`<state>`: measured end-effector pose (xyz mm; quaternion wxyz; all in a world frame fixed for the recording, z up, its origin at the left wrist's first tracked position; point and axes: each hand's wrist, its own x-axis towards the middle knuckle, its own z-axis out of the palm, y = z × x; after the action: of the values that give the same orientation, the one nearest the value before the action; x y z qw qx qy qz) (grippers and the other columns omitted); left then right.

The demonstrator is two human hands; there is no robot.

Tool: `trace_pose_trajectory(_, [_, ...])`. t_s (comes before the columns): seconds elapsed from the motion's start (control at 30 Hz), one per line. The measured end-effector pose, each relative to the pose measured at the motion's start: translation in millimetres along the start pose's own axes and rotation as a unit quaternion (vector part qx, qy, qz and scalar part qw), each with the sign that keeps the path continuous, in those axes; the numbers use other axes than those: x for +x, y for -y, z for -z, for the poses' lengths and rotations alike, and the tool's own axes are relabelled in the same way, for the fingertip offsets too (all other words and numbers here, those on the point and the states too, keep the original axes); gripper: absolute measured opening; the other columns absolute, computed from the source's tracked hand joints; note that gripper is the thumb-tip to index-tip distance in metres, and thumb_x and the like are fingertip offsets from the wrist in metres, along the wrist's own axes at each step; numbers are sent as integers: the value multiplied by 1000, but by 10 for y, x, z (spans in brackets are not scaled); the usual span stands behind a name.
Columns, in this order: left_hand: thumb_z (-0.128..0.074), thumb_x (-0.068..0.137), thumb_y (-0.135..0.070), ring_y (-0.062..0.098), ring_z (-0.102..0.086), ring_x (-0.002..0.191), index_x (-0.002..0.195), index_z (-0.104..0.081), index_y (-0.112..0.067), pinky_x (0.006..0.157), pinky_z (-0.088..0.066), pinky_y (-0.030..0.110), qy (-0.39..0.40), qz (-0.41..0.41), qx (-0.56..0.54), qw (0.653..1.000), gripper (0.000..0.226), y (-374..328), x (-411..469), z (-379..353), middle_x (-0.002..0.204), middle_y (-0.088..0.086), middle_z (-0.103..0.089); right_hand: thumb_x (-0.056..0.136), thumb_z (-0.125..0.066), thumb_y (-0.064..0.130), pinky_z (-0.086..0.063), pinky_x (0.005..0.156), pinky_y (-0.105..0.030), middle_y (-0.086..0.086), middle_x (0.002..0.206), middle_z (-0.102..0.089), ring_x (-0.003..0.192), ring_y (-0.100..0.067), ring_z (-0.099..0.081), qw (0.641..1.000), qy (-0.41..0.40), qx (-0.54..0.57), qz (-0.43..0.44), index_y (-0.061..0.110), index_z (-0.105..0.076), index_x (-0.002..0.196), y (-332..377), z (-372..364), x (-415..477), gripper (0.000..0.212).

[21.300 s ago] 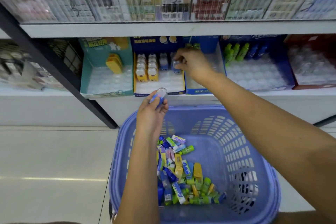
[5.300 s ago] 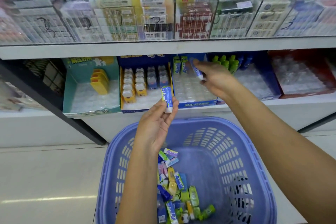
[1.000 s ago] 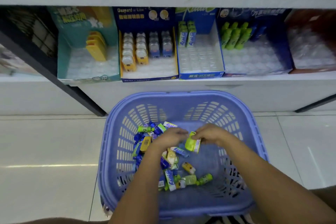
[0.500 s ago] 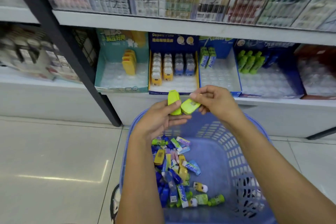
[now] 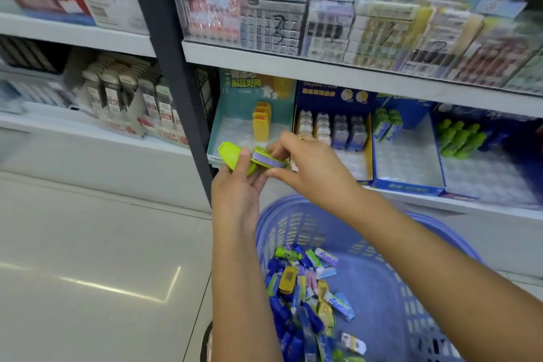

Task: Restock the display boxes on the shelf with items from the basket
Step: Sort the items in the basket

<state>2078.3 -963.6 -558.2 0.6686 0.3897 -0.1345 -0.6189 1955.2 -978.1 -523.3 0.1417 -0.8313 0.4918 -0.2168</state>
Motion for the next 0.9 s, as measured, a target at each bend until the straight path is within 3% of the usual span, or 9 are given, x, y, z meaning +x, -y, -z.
trace_pose_trajectory(0.1, [-50,97,-12,19,-69,78,112,-55,4,68,-59,28,-38,-41,-13,998,23,-73,83,47,93,15,-66,87,-64,28,-42,65,-31,3,83,-60,75,-18,-56,999,24,23,35,14,-58,99,101,-36,121,20])
trace_pose_trajectory(0.2, [-49,98,-14,23,-69,87,117,-53,7,69,-59,29,-44,-36,-10,998,29,-97,165,82,103,20,-65,84,-69,26,-44,66,-27,7,97,-57,68,-9,-52,997,43,54,30,19,-52,113,126,-40,274,35])
trace_pose_trajectory(0.3, [-49,98,-16,18,-72,79,114,-55,5,63,-57,27,-45,-37,-19,998,28,-105,245,122,95,15,-69,84,-68,28,-33,70,-18,4,102,-47,67,5,-40,993,107,11,45,22,-55,120,95,-56,468,38])
trace_pose_trajectory(0.4, [-47,99,-16,16,-72,76,106,-57,2,63,-57,26,-47,-40,-50,997,22,-125,309,139,81,8,-73,83,-70,28,-29,65,-19,7,99,-46,66,9,-39,989,135,0,64,20,-56,111,86,-46,625,33])
trace_pose_trajectory(0.5, [-49,98,-17,17,-72,80,96,-58,-5,69,-59,28,-39,-46,-61,996,15,-159,376,185,79,4,-72,81,-71,24,-40,61,-17,9,90,-54,63,0,-49,993,82,78,30,21,-54,108,32,-2,772,31])
trace_pose_trajectory(0.6, [-54,96,-17,13,-68,67,88,-59,-8,62,-56,22,-56,-59,52,995,12,-150,422,295,75,2,-66,85,-67,23,-37,61,-5,3,92,-55,66,2,-50,995,-32,93,-27,21,-58,115,-98,-38,1011,31])
trace_pose_trajectory(0.7, [-57,93,-17,9,-58,52,84,-60,-9,52,-51,20,-79,-54,184,978,12,-70,448,403,73,5,-63,87,-64,25,-43,87,-22,-9,112,-60,101,-20,-57,996,-52,35,-63,14,-57,122,-201,-198,1321,37])
trace_pose_trajectory(0.9, [-61,91,-21,8,-56,48,82,-62,-14,48,-49,20,-90,-55,247,963,11,-38,481,469,72,3,-64,86,-62,13,-45,82,-36,-15,99,-64,96,-29,-59,999,-27,-41,-13,5,-60,108,-270,-550,1667,24])
